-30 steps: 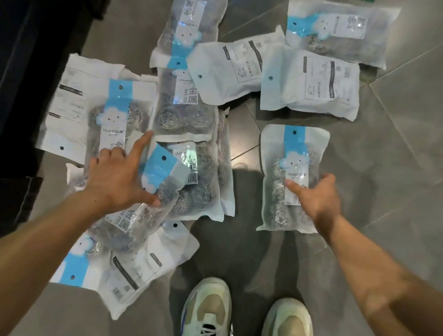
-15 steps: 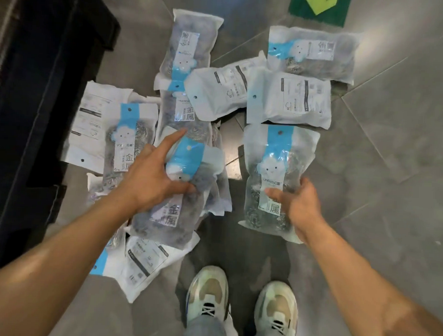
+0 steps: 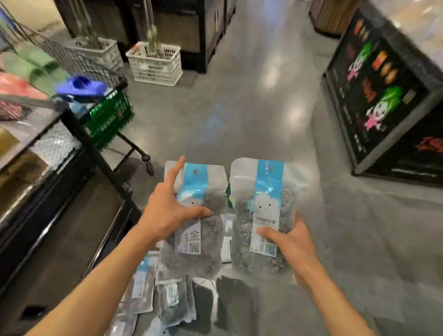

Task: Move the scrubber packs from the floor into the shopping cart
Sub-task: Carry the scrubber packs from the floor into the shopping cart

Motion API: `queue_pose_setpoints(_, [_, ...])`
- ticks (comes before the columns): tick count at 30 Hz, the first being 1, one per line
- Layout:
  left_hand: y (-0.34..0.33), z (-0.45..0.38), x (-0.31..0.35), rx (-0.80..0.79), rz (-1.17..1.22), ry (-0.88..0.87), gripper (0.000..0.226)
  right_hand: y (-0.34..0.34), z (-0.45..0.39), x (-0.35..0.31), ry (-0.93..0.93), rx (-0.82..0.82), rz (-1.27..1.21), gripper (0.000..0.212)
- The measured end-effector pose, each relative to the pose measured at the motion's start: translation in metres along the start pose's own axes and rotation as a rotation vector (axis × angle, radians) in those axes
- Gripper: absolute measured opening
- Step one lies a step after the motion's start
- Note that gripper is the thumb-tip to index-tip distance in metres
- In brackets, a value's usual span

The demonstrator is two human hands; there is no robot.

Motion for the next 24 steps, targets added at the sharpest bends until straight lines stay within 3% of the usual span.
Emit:
queue_pose_setpoints(5, [0.056,0.031,0.162,-0.059,0.292,-0.202,0.120,0.078,0.091,-0.137,0.176,0.120,-0.121,0.048])
queue_pose_setpoints(10, [0.089,0.059,0.231,-0.131,0.612,-0.209,0.138,0.124,0.165,-0.192,0.318,0.288,-0.189,0.057])
queue_pose_setpoints(14, [0.093,0.073,0.259,-0.215,0.735,-0.116,0.126,0.138,0.222,-0.198,0.310,0.415,-0.253,0.054])
queue_pose_setpoints(18, [0.081,0.105,0.283,-0.424,0.702,-0.150,0.062,0.156,0.277,-0.187,0.279,0.588,-0.296,0.057])
queue_pose_setpoints(19, [0.075,0.115,0.289,-0.475,0.697,-0.169,0.056,0.163,0.292,-0.181,0.269,0.642,-0.302,0.057])
queue_pose_setpoints(24, [0.043,0.192,0.330,-0.790,0.663,-0.341,0.070,0.212,0.379,-0.140,0.194,0.942,-0.317,0.063])
Point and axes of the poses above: each hand's wrist, its own z-axis away from the middle knuckle, its own y-axis out of the back of the hand, x = y × z, the point moved 3 cm from there along -z, towards the middle knuckle, and after that the axes turned 14 degrees about x, right-handed, at the moved point
